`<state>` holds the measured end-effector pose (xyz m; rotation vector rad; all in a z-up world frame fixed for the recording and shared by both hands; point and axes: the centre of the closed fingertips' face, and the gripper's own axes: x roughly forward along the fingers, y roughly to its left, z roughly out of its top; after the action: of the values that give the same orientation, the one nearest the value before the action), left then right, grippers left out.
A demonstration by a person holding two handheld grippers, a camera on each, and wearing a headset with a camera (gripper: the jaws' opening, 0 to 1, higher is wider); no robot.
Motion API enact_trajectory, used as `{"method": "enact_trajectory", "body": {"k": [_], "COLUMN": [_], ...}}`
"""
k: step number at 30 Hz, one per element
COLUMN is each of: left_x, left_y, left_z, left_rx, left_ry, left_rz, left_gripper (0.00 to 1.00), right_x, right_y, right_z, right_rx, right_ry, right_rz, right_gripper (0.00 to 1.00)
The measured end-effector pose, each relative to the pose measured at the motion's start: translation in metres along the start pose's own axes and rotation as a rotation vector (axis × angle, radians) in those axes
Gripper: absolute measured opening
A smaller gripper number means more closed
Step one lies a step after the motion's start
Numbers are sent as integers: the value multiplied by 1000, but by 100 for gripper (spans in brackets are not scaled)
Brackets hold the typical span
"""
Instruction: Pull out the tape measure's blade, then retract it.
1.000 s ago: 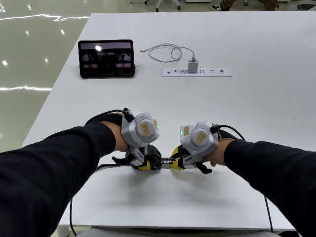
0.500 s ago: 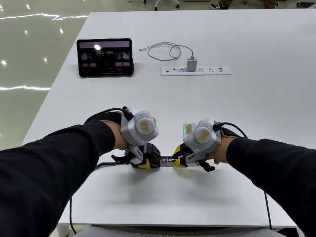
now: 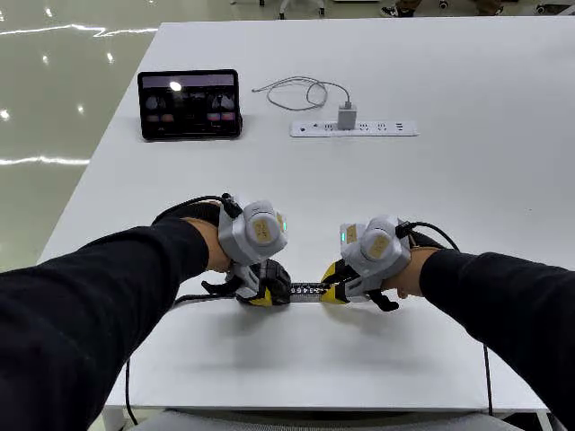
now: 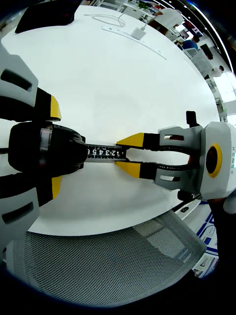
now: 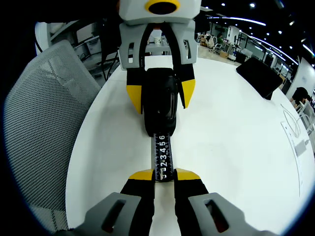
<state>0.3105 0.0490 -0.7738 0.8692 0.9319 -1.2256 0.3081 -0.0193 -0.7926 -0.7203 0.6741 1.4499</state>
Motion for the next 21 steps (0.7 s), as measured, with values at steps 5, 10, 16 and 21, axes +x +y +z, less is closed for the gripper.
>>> {"method": "enact_trajectory", "body": {"k": [5,10,16,21], "left_x": [0,0,1,1], "left_y": [0,0,0,-1], "left_z": [0,1,0,1], "left_rx": [0,1,1,2], "left_ry": [-1,0,1,1], "left_rz": [0,0,-1,0], "left_gripper": [36,36,36,36], "right_x": [-3,-6,-11,-16], "right_y": [0,0,0,-1], "right_z": [-4,-9,-14,-20], "right_rx": [14,20,28,43], "right_ry": [-2,-2,-7,-7], "right_rz": [-4,-7,-13,-17], "right_gripper": [9,9,9,9]}}
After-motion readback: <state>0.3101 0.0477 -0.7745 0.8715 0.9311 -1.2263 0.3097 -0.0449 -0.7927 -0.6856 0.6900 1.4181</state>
